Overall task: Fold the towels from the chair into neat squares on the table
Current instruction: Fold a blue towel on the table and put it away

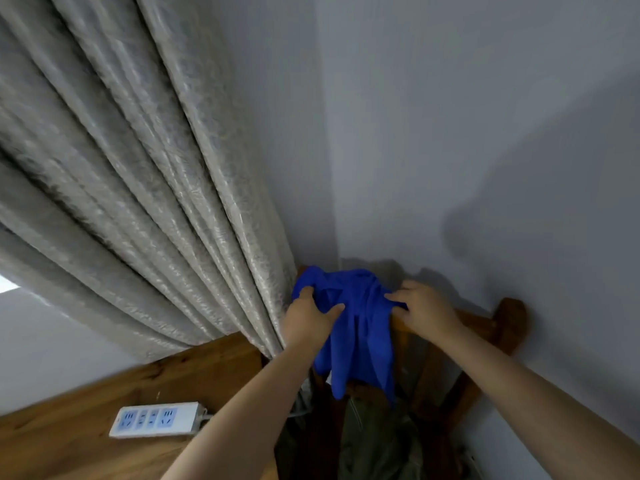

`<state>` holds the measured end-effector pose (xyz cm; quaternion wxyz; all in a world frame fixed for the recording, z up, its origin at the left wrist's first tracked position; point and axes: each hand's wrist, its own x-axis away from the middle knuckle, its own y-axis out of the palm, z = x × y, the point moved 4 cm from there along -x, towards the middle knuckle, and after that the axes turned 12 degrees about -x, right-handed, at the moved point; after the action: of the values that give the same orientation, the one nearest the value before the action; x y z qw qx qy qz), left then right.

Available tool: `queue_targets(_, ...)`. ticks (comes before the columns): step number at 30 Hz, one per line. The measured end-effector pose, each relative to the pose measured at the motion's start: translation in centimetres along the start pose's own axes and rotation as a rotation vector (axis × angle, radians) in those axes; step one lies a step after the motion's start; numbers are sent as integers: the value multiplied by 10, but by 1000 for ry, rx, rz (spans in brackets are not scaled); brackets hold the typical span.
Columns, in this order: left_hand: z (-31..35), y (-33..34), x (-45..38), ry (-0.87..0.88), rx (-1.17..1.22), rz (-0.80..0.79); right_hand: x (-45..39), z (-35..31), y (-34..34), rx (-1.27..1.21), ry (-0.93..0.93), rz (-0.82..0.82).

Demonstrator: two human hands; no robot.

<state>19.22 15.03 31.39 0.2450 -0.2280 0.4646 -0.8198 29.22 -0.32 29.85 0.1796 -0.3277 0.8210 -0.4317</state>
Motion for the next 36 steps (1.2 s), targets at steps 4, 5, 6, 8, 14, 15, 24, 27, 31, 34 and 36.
queue_targets(4,-1,10,-2,-13,5,74,1,-4,-5,127,-81,191)
queue_targets(5,-1,9,-2,-3,-16,95,2,-9,-8,177,-104,242)
queue_targets(6,-1,7,0,11,-33,111,4,-15,-12,228,-125,284)
queue_targets(8,-5,1,3,46,-63,144,9,-30,-22,292,-139,334)
queue_targets(14,-28,-50,31,151,-86,345,33,-92,-47,269,-283,477)
queue_targets(15,-36,-62,39,162,-80,377,40,-109,-48,257,-316,504)
queue_targets(24,-170,-163,168,140,-159,538,116,-263,18,116,-438,518)
queue_targets(27,-242,-187,221,71,-213,548,149,-322,61,59,-467,481)
queue_targets(31,-331,-209,275,-54,-277,522,171,-377,121,-39,-393,288)
queue_targets(34,-387,-220,303,-165,-351,483,182,-410,162,-52,-357,84)
queue_targets(36,-425,-226,319,-249,-369,454,187,-434,189,-48,-351,-10)
